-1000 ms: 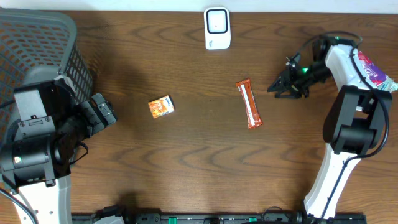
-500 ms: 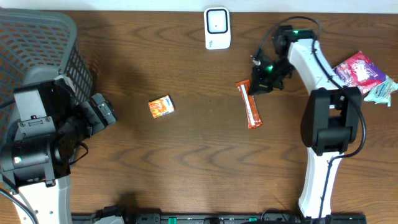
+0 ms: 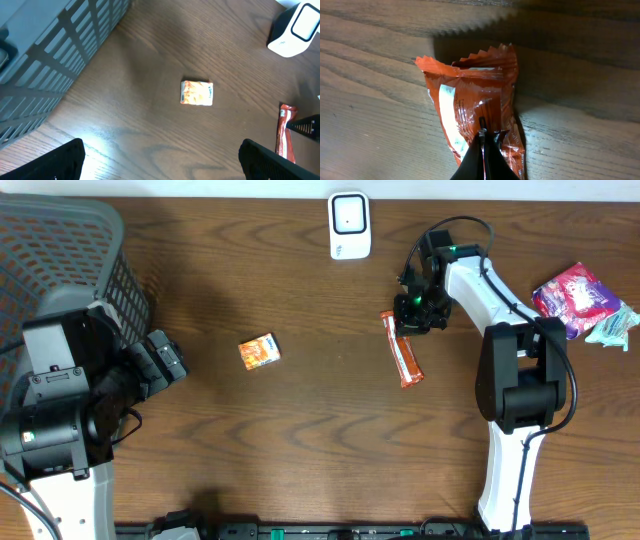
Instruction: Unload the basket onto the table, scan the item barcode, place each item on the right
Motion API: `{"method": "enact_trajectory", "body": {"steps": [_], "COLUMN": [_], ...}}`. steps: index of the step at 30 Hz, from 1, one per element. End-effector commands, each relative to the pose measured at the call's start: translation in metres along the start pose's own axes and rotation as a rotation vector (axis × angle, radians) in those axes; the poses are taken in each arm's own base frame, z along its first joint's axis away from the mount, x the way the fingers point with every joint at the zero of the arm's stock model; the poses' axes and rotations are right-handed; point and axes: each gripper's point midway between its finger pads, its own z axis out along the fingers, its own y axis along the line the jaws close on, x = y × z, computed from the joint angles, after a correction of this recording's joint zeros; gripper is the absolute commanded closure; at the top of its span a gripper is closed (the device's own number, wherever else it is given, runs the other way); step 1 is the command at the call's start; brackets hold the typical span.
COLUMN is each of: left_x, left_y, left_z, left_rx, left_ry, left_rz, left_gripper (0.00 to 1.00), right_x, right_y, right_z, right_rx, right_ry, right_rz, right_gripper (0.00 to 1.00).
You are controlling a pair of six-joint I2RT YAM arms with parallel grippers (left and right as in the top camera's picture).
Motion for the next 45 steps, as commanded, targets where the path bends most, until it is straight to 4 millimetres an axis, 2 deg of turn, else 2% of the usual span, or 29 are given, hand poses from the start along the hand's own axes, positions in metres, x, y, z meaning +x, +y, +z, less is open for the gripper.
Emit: {"method": "enact_trajectory", "body": {"steps": [1,4,6,7,10,12,15,19,23,25,28,32,35,36,37,38,42,45], "left_x": [-0.003,-0.003,-0.003,-0.003,-0.003,-0.003,-0.003,-0.003,-0.003,-0.003,-0.003,-0.003,-0.003,-0.003,-0.003,-0.003,-0.003,-0.003], "left_y": [0.001,0.001,0.001,0.001,0.001,0.001,0.001,0.001,0.001,0.001,0.001,0.001,0.001,0.001,0.001,0.001,0.001,0.001], "left_z": [-0.002,-0.002,-0.002,-0.002,-0.002,-0.002,-0.002,-0.002,-0.002,-0.002,-0.002,-0.002,-0.002,-0.002,-0.002,-0.002,-0.002,-0.002], "left_rx": [-0.004,-0.004,-0.004,-0.004,-0.004,-0.004,-0.004,-0.004,-0.004,-0.004,-0.004,-0.004,-0.004,-0.004,-0.004,-0.004,-0.004,-0.004], "left_ry": [-0.012,-0.012,-0.012,-0.012,-0.012,-0.012,-0.012,-0.012,-0.012,-0.012,-0.012,-0.012,-0.012,-0.012,-0.012,-0.012,-0.012,-0.012], "left_rz": [-0.006,-0.006,-0.006,-0.006,-0.006,-0.006,-0.006,-0.006,-0.006,-0.006,-0.006,-0.006,-0.006,-0.006,-0.006,-0.006,-0.006,-0.006], "left_gripper": [0.02,0.02,0.02,0.02,0.02,0.02,0.02,0.02,0.02,0.02,0.02,0.02,0.02,0.02,0.02,0.02,0.02,0.02], "right_x": [0.005,-0.004,-0.008,-0.009,-0.009,-0.007,-0.002,0.003,0.007,0.009,0.012,0.016,0.017,0.017,0.017,0.017,0.015,0.006], "right_y": [-0.004,0.004,0.010,0.013,0.019,0.018,0.009,-0.001,-0.007,-0.009,-0.001,0.010,0.010,0.010,0.009,0.008,0.009,0.008], "right_z": [0.006,-0.016,-0.033,-0.041,-0.059,-0.062,-0.058,-0.040,-0.015,-0.002,0.014,0.026,0.029,0.030,0.030,0.030,0.029,0.018], "right_rx": [0.030,0.028,0.028,0.027,0.029,0.041,0.083,0.104,0.092,0.075,-0.004,-0.099,-0.101,-0.100,-0.098,-0.091,-0.090,-0.059], "right_ry": [0.029,0.014,0.005,0.002,0.003,0.010,0.031,0.051,0.053,0.053,0.053,0.053,0.051,0.052,0.052,0.052,0.042,0.023], "right_rz": [0.025,0.021,0.017,0.017,0.000,-0.009,-0.011,-0.005,-0.007,-0.006,-0.031,-0.061,-0.062,-0.062,-0.062,-0.063,-0.062,-0.024], "right_gripper": [0.99,0.95,0.85,0.77,0.44,0.34,0.28,0.23,0.28,0.35,0.40,0.50,0.70,0.78,0.93,0.99,0.99,0.99]}}
